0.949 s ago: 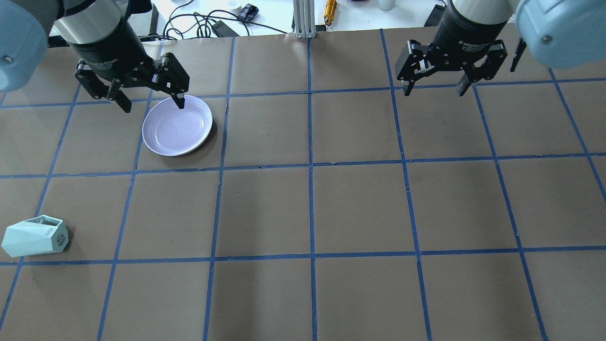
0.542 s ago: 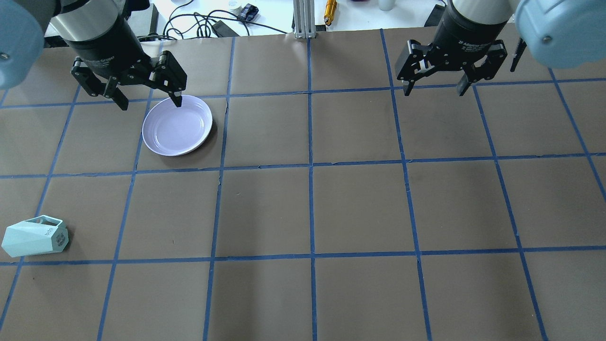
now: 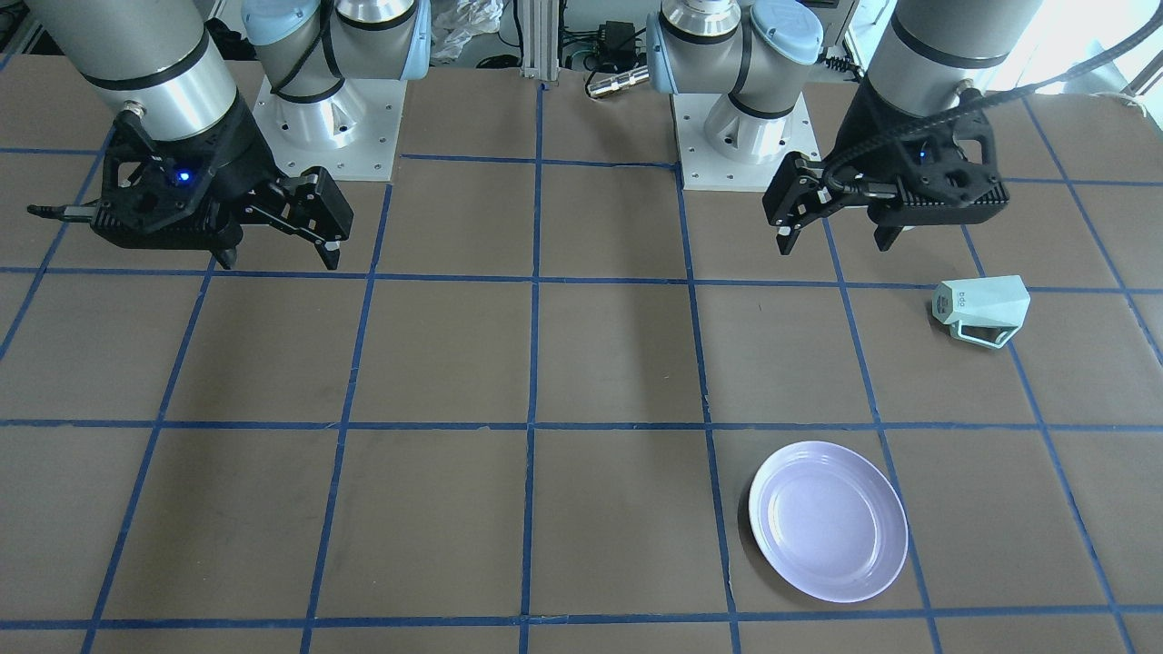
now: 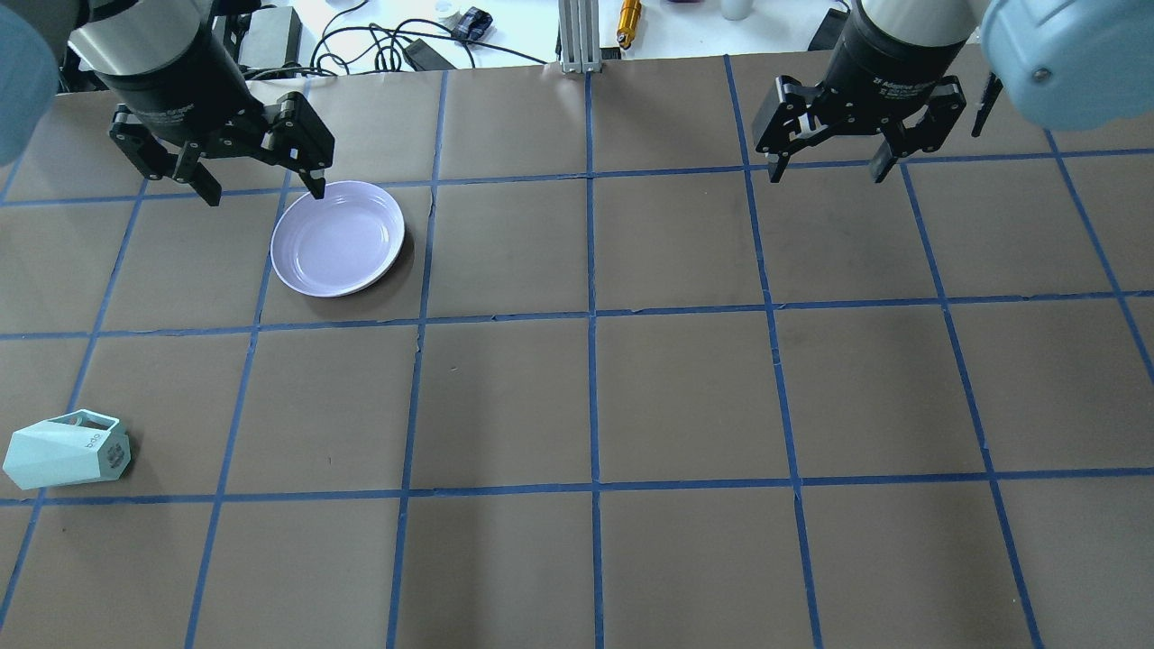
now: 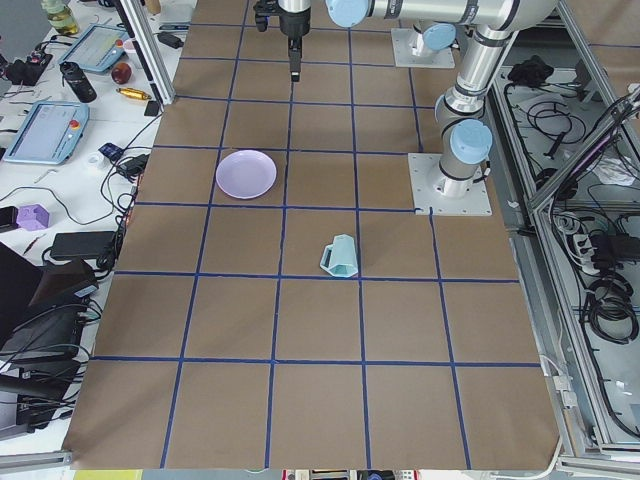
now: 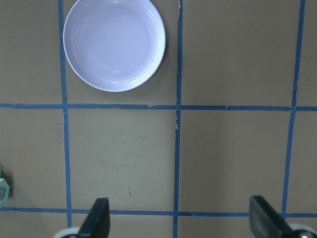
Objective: Flip cup and place on plate
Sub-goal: 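Move the left gripper away from the plate toward the mint-green cup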
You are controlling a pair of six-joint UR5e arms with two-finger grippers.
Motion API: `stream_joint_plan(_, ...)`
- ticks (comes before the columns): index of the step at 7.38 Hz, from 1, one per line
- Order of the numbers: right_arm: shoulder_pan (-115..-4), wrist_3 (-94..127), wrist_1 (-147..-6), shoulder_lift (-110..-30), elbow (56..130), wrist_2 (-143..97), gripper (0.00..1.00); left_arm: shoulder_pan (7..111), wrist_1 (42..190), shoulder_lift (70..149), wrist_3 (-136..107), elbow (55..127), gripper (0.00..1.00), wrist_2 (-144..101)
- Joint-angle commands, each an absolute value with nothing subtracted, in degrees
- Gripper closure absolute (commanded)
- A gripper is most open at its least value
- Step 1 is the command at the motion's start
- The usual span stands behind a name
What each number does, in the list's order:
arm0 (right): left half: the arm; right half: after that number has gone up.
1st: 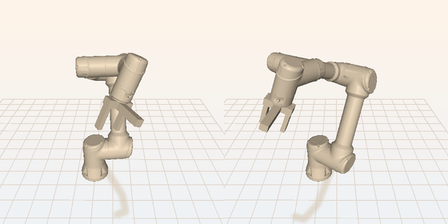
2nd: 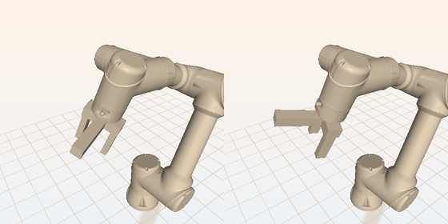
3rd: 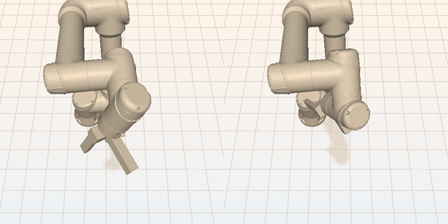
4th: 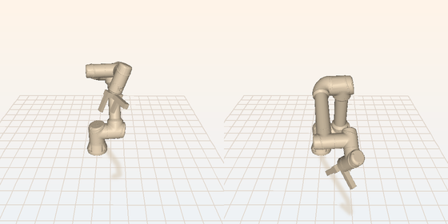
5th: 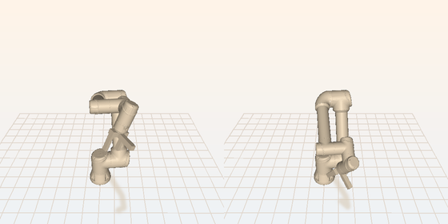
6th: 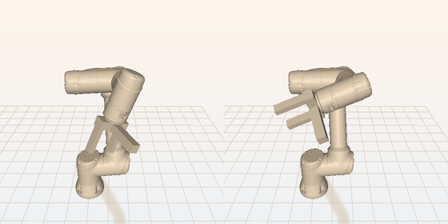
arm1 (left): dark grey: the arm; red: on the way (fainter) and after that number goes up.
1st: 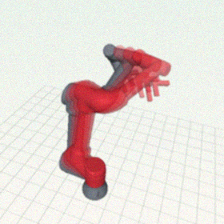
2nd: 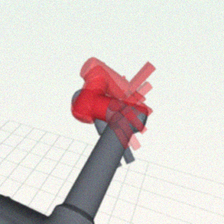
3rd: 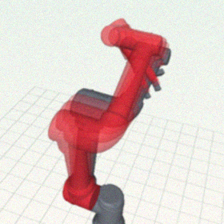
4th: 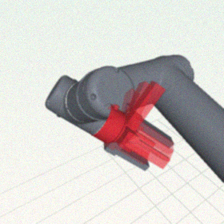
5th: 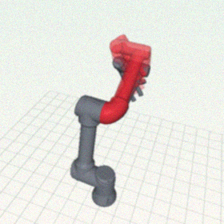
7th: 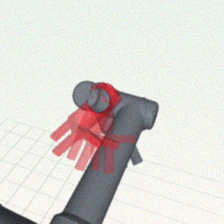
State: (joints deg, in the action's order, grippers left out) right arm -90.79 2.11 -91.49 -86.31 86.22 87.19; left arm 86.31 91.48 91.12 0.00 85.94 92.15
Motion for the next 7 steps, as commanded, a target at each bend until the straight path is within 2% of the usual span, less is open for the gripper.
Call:
stream_joint_plan(1, -90.8, 2.1, -91.5, -86.3, 86.2, 87.2, 0.0, 79.8, 92.3, 90.2, 5.8, 86.2, 0.0, 92.5)
stream_joint_plan(3, -90.8, 2.1, -91.5, -86.3, 86.2, 87.2, 0.0, 74.9, 93.2, 90.1, 11.8, 86.2, 0.03, 92.7)
stream_joint_plan(7, -90.8, 2.1, -91.5, -86.3, 86.3, 87.2, 0.0, 59.5, 95.2, 91.7, 29.2, 86.5, 0.0, 92.5)
